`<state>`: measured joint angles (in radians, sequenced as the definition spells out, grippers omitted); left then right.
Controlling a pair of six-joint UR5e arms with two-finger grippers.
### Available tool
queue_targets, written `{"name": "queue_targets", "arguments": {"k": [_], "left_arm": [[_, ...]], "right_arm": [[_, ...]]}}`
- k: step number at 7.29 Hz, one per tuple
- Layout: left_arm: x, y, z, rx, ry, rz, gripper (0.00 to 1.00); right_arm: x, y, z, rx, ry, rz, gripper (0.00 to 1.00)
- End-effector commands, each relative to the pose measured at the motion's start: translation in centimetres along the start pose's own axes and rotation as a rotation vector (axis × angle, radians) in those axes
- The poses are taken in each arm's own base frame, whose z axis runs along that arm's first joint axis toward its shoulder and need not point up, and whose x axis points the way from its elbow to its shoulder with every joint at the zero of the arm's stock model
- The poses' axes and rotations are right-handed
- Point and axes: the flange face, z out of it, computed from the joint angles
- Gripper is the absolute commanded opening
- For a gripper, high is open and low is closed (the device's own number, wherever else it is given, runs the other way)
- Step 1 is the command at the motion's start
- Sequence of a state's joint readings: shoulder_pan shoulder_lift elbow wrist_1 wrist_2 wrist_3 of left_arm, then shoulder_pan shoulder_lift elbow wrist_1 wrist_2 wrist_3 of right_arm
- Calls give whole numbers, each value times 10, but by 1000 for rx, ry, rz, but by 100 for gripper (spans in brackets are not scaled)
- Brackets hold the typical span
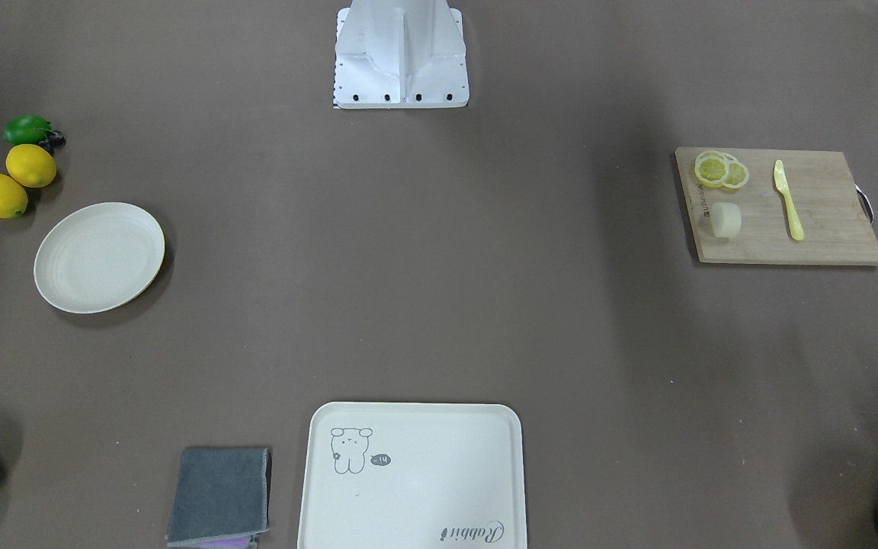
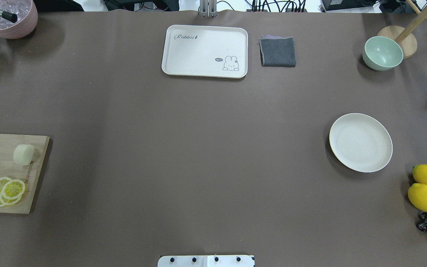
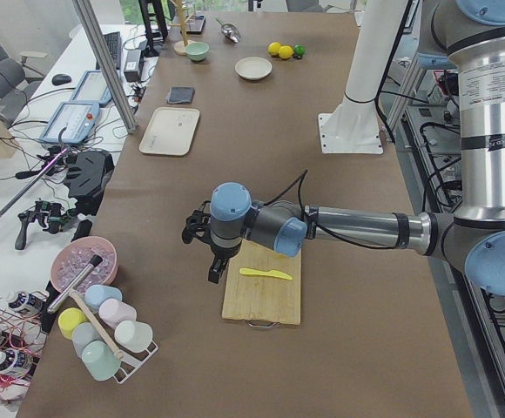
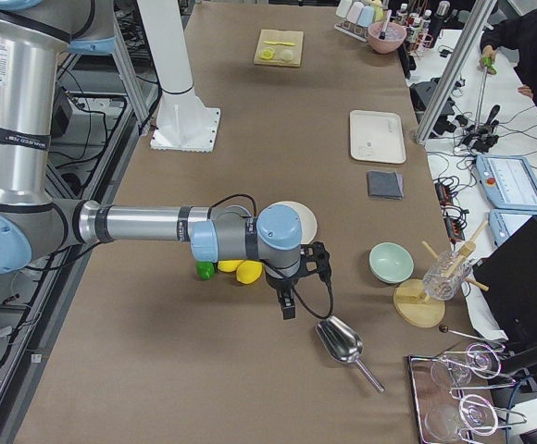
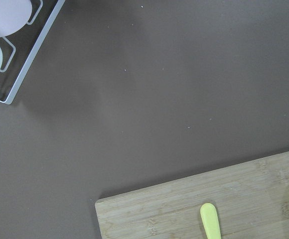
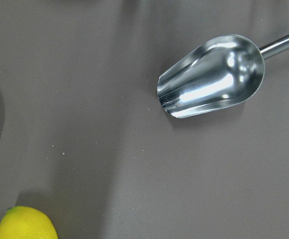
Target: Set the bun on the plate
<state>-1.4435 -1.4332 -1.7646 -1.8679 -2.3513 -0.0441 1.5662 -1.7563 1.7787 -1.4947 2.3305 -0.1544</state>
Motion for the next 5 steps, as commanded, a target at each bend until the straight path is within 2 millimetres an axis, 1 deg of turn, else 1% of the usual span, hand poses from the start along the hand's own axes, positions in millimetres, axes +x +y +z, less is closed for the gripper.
{"name": "queue_targets", "arguments": {"k": [1,3,4,5], "left_arm": [[7,-7,-4,12,3,15,98],[10,-9,-6,15,6,23,98],[10,-7,-5,12,12,21,98],[10,-6,-4,10,20,23,97]], "right_arm": [[-2,4,2,0,-30,5,100],[-3,4,2,1,-34,5,100],[-5,4,-1,6,-34,2,100],[-10,3,0,11,-84,15,100]]}}
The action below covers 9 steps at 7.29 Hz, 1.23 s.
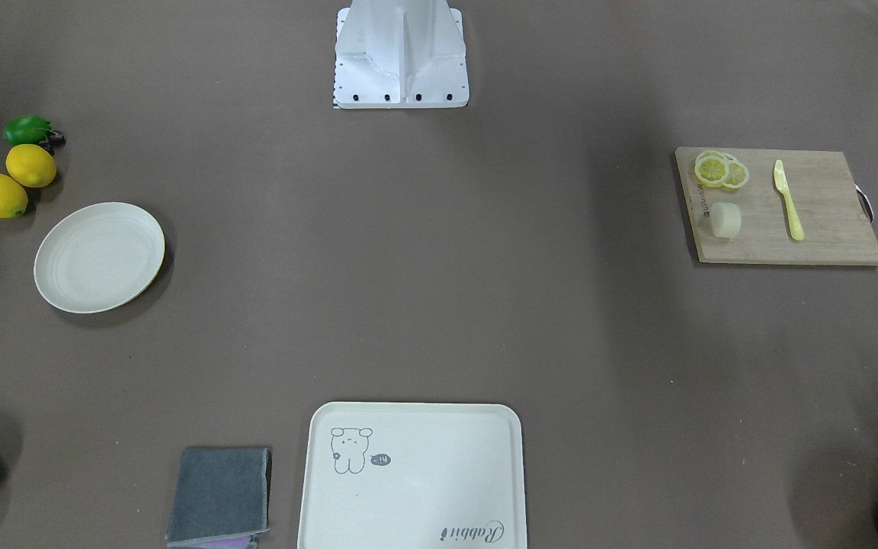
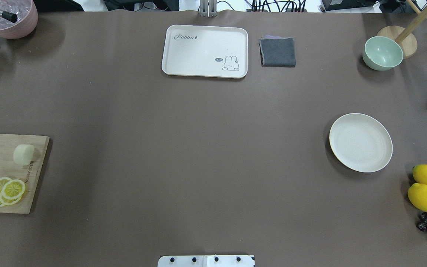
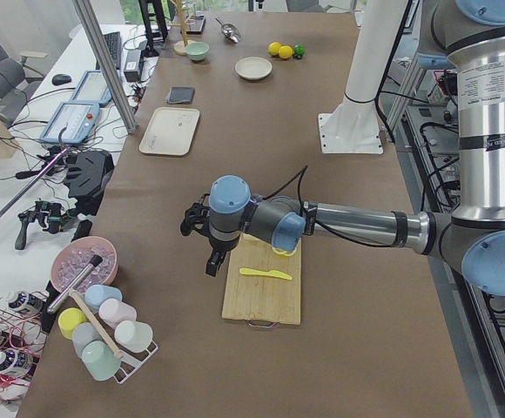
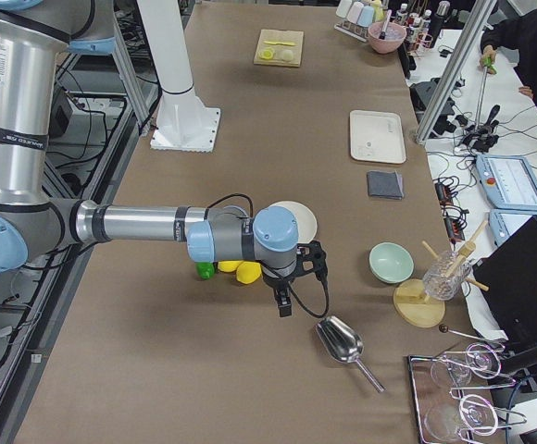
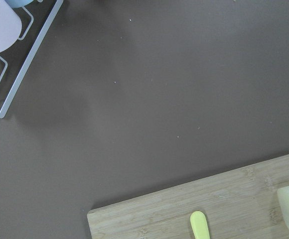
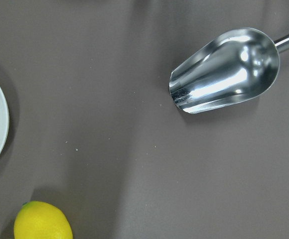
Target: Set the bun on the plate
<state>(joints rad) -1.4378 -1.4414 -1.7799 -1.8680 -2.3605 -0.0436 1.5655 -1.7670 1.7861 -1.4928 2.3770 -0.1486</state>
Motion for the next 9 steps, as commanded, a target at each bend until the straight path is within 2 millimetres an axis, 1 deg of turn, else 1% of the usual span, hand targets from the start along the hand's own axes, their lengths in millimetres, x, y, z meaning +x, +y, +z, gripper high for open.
{"name": "queue_targets", "arguments": {"k": [1,2,3,4,5,6,7,8,9], "left_arm": [[1,-1,1,-7,8,-5,97],[0,-1,2,-8,10,-4,97],[2,0,4,-15,47,-6,98],[6,0,5,-17,96,-8,98],[4,3,7,-21,96,-13,98],[5,2,6,-13,90,6,98],[5,1,6,-5,86,7,98],[4,-4,9,-5,57,17,97],[2,-4,9,2,32,29,97]], "right_arm": [[-8,1,0,11,-91,15,100],[-9,2,1,11,-95,14,100],[-10,2,0,15,-95,5,100],[-16,-3,3,37,-116,-36,100],[-32,-8,12,31,-182,-66,100],[-50,-17,22,0,-203,-30,100],[-73,-35,33,-25,-206,0,100],[-93,-48,39,-31,-210,35,100],[-103,-53,47,-29,-203,51,99]]}}
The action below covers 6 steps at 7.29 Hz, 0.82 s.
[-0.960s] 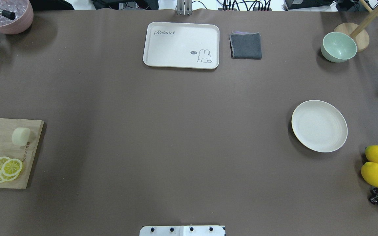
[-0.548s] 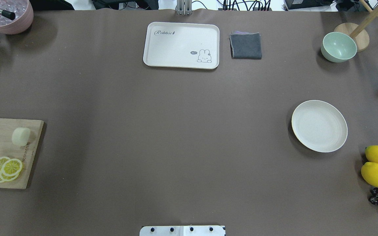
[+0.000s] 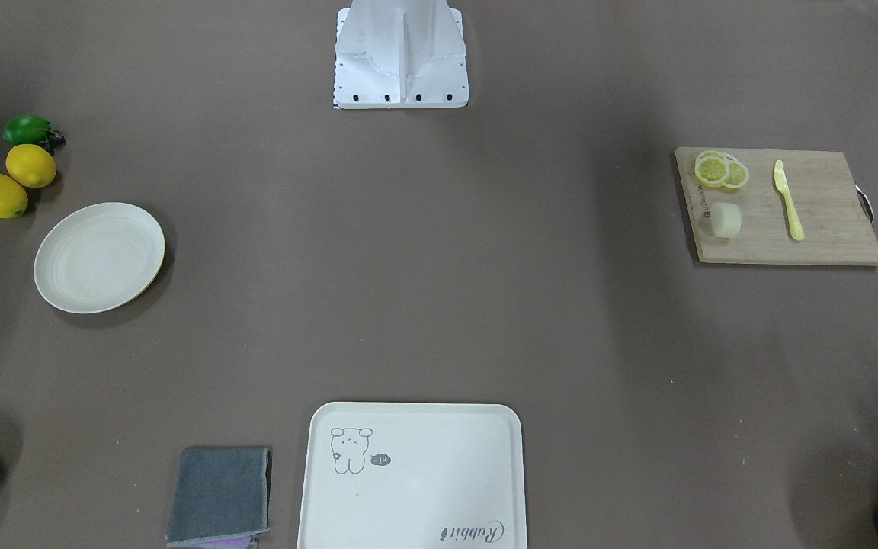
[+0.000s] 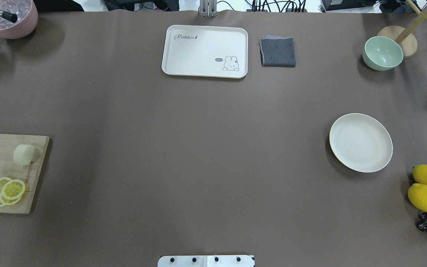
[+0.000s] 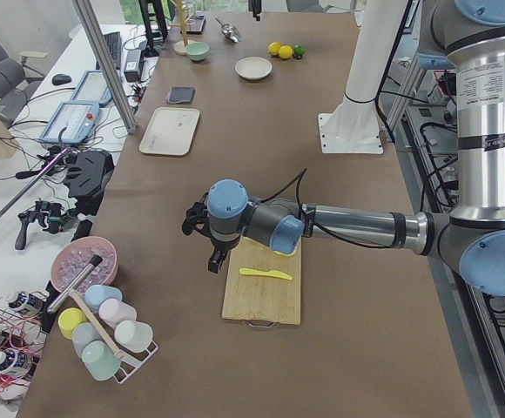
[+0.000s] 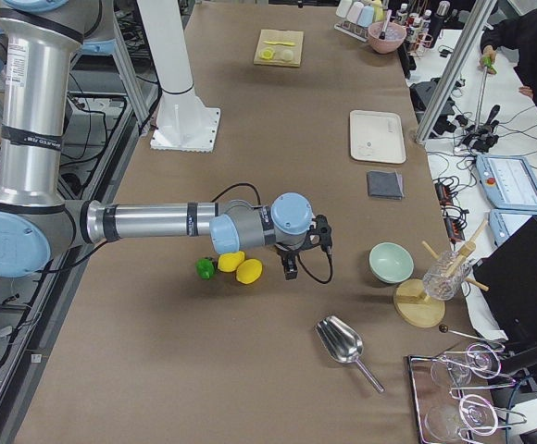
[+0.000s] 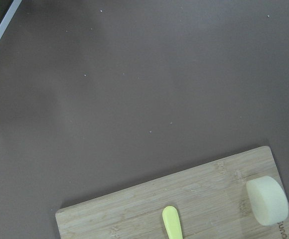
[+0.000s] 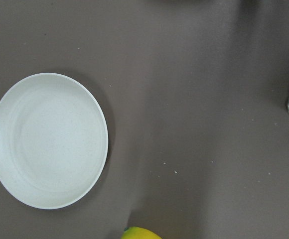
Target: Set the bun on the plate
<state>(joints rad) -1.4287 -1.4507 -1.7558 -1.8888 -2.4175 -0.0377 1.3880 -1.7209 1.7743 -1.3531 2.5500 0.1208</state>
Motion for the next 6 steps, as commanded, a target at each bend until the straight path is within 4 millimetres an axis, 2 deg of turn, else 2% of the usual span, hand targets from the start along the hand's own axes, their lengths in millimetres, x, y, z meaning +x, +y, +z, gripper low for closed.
{"name": "queue_targets", "arguments": {"k": [1,2,4,5,6], "left_arm": [[-1,-2,0,14,-29,19,97],[-1,-2,0,15,-29,16,97],[1,-3,-1,17,-21,18,97],[2,-3,-1,18,-18,19,97],[3,-4,-2,19,-18,20,97]], "right_arm": [[-36,-43,29,-17,-9,62,99],[-54,-71,49,-43,-19,87,99],[-54,-76,92,-92,-14,50,98],[-47,-87,107,-102,-15,49,98],[-41,-85,115,-92,-12,28,96]]}}
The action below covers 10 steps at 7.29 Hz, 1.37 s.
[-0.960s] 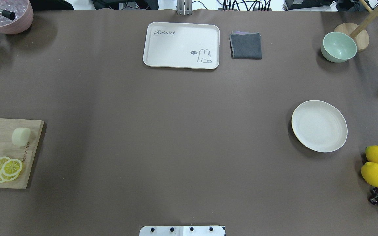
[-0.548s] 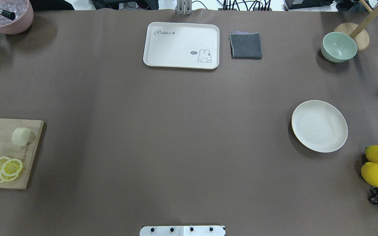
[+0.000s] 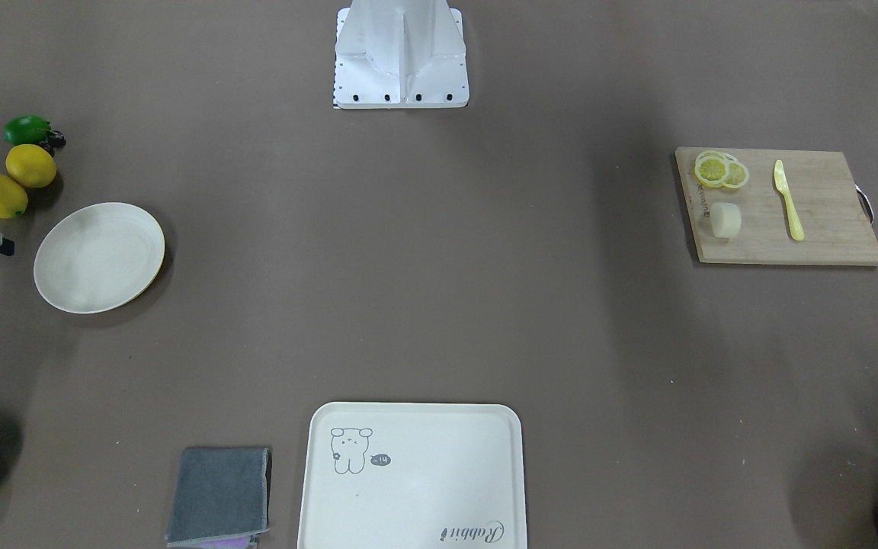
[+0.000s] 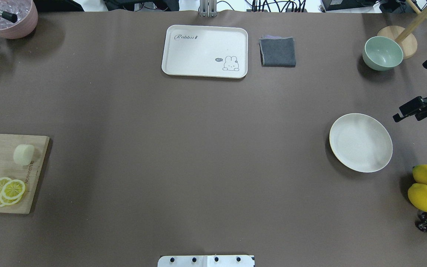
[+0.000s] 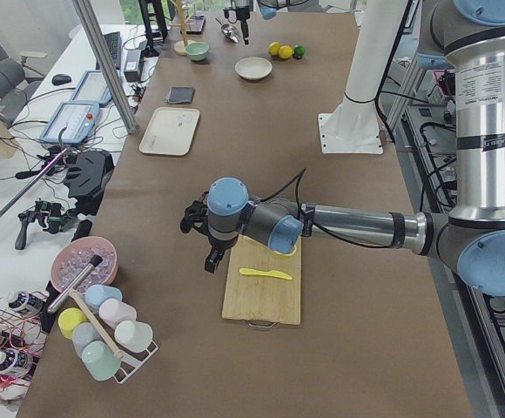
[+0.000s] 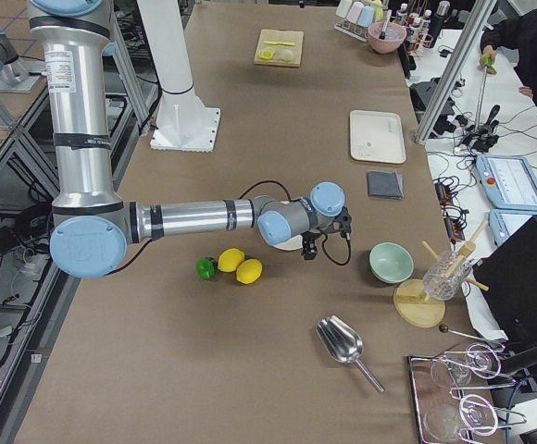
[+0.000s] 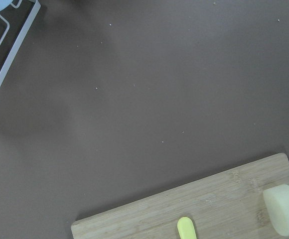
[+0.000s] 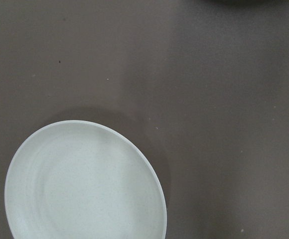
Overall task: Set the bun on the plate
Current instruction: 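Move the right gripper to the rim of the white plate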
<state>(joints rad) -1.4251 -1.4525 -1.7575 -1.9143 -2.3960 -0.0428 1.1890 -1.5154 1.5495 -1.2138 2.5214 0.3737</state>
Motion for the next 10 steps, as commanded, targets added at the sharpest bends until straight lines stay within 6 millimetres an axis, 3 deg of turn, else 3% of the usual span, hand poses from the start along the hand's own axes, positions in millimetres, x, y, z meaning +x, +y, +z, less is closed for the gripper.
{"name": "queue_targets", "arguments": {"k": [1,5,8,10], "left_arm": [[3,-1,-2,5,2,5,97],[2,-2,-2,5,0,3,97],[2,-3,-2,6,0,5,97],[4,-3,-3,8,0,5,97]], "right_arm": [[6,-4,21,3,13,-39,93],[-15,5,61,2,31,-159,70],[-15,6,68,-14,29,-158,59],[-12,6,70,-17,31,-153,37]]}}
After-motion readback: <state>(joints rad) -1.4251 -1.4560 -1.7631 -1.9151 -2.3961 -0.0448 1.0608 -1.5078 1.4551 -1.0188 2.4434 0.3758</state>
